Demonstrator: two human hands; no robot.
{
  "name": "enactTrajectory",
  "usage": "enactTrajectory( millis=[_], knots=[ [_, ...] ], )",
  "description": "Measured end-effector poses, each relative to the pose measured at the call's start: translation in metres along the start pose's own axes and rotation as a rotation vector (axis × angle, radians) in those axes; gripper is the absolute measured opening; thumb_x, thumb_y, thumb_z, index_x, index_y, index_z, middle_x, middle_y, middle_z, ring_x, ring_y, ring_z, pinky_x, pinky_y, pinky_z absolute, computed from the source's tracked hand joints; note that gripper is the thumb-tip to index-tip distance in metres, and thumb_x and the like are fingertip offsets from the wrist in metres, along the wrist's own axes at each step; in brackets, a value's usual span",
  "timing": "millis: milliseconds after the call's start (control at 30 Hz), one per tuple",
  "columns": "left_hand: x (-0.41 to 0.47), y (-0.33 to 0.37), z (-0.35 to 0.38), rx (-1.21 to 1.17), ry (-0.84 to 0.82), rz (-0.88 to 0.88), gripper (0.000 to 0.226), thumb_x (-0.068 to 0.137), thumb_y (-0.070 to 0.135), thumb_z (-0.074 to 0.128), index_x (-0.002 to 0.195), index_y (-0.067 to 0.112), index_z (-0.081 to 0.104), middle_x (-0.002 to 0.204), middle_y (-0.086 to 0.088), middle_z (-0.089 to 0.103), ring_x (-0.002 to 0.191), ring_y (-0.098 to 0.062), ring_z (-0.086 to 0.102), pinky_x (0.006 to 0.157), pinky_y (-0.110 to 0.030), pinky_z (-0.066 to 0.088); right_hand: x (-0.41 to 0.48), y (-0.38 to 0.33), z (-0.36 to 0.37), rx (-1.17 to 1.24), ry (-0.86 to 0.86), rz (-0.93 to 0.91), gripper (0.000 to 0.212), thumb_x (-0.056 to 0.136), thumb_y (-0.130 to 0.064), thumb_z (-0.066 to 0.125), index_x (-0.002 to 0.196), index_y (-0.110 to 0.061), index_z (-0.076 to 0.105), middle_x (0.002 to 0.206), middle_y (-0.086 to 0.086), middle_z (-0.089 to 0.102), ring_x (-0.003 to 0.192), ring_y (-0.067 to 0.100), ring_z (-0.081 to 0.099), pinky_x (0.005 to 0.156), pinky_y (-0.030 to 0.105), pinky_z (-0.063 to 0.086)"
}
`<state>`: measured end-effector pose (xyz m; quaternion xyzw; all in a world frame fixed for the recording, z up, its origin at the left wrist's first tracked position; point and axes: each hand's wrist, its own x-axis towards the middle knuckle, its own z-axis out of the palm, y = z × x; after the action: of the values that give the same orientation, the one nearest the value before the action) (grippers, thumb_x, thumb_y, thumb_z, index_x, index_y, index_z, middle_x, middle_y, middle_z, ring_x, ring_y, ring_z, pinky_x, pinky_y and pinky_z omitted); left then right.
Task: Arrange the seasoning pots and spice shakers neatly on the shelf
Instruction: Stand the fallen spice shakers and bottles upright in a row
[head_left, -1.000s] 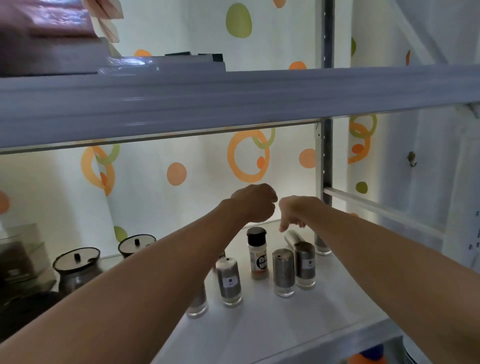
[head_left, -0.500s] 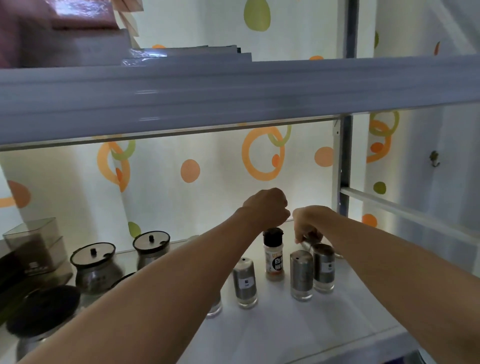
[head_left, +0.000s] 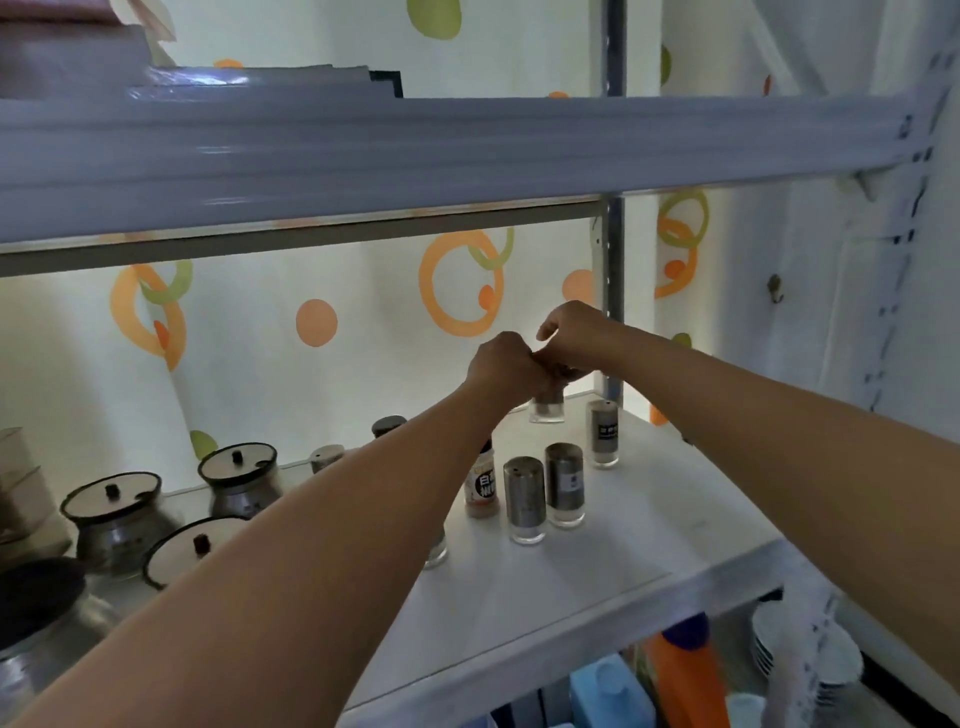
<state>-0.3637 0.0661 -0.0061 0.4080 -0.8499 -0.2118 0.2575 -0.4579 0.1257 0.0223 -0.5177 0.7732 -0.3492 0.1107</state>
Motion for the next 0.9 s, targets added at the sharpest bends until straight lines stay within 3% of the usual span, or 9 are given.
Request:
enactTrajectory(
  millis=[67, 167, 300, 367, 433, 500, 600, 733, 900],
  knots=[
    [-0.003, 0.007, 0.004, -0.045, 0.013, -0.016, 0.038, 0.070, 0.041, 0.076, 0.086, 0.007, 0.067, 0.072, -0.002, 0.064, 0.066, -0.019, 0.059, 0.049, -0.024, 0.037, -0.006, -0.002, -0.004, -0.041, 0.020, 0.001, 0.043, 0.084, -0.020, 0.071, 0.116, 0.007, 0.064, 0.094, 0.026, 0.073, 0.083, 0.036, 0.074, 0.081, 0.046, 0.060],
    [-0.006, 0.014, 0.004, -0.172, 0.022, -0.021, 0.030, 0.070, 0.032, 0.080, 0.079, 0.007, 0.065, 0.068, -0.003, 0.061, 0.064, -0.021, 0.055, 0.053, -0.028, 0.043, -0.014, 0.001, -0.013, -0.019, 0.047, -0.025, 0.048, 0.085, -0.028, 0.072, 0.118, 0.005, 0.062, 0.100, 0.023, 0.072, 0.088, 0.034, 0.073, 0.084, 0.044, 0.060],
    [-0.007, 0.010, -0.009, -0.459, -0.028, -0.002, 0.014, 0.075, 0.004, 0.076, 0.075, 0.009, 0.064, 0.085, -0.014, 0.064, 0.082, -0.029, 0.061, 0.086, -0.047, 0.055, -0.025, 0.017, -0.034, 0.293, 0.016, -0.066, 0.052, 0.086, -0.032, 0.072, 0.123, 0.002, 0.058, 0.107, 0.014, 0.070, 0.094, 0.024, 0.070, 0.082, 0.032, 0.057],
    [-0.007, 0.008, -0.015, -0.568, -0.061, 0.002, 0.016, 0.079, -0.004, 0.072, 0.088, 0.006, 0.064, 0.093, -0.016, 0.063, 0.095, -0.034, 0.064, 0.090, -0.046, 0.054, -0.030, 0.031, -0.032, 0.356, -0.035, -0.068, 0.055, 0.083, -0.028, 0.076, 0.129, -0.006, 0.055, 0.109, 0.007, 0.067, 0.091, 0.015, 0.066, 0.077, 0.023, 0.053],
    [-0.007, 0.007, -0.019, -0.649, -0.091, 0.015, 0.025, 0.082, -0.008, 0.067, 0.104, 0.003, 0.062, 0.100, -0.015, 0.062, 0.103, -0.035, 0.063, 0.093, -0.046, 0.054, -0.033, 0.046, -0.019, 0.283, -0.064, -0.076, 0.054, 0.080, -0.021, 0.078, 0.128, -0.010, 0.057, 0.110, 0.004, 0.070, 0.097, 0.017, 0.066, 0.086, 0.029, 0.053],
    [-0.009, 0.009, -0.021, -0.669, -0.110, 0.039, 0.037, 0.084, -0.008, 0.065, 0.120, -0.001, 0.057, 0.110, -0.015, 0.060, 0.107, -0.033, 0.060, 0.093, -0.045, 0.053, -0.033, 0.057, -0.004, 0.194, -0.036, -0.084, 0.046, 0.077, -0.021, 0.079, 0.120, -0.014, 0.064, 0.105, 0.003, 0.072, 0.099, 0.021, 0.067, 0.096, 0.041, 0.052],
    [-0.012, 0.011, -0.021, -0.649, -0.141, 0.090, 0.046, 0.087, -0.007, 0.062, 0.131, -0.001, 0.051, 0.120, -0.016, 0.057, 0.110, -0.032, 0.057, 0.090, -0.040, 0.052, -0.035, 0.061, 0.007, 0.148, 0.060, -0.099, 0.037, 0.074, -0.028, 0.080, 0.109, -0.022, 0.069, 0.100, 0.001, 0.071, 0.098, 0.022, 0.065, 0.097, 0.045, 0.050],
    [-0.013, 0.012, -0.026, -0.649, -0.189, 0.121, 0.047, 0.090, -0.006, 0.058, 0.135, 0.000, 0.048, 0.121, -0.013, 0.056, 0.113, -0.029, 0.055, 0.096, -0.037, 0.049, -0.039, 0.062, 0.011, 0.205, 0.136, -0.114, 0.037, 0.073, -0.032, 0.081, 0.107, -0.023, 0.069, 0.093, -0.004, 0.068, 0.096, 0.020, 0.063, 0.092, 0.039, 0.052],
    [-0.010, 0.018, -0.029, -0.587, -0.135, 0.129, 0.042, 0.086, 0.021, 0.072, 0.121, -0.001, 0.061, 0.119, -0.016, 0.066, 0.111, -0.028, 0.064, 0.091, -0.032, 0.054, -0.043, 0.064, 0.014, 0.162, 0.215, -0.124, 0.043, 0.075, -0.032, 0.080, 0.113, -0.018, 0.064, 0.092, -0.008, 0.062, 0.090, 0.014, 0.059, 0.081, 0.027, 0.046]
  ],
)
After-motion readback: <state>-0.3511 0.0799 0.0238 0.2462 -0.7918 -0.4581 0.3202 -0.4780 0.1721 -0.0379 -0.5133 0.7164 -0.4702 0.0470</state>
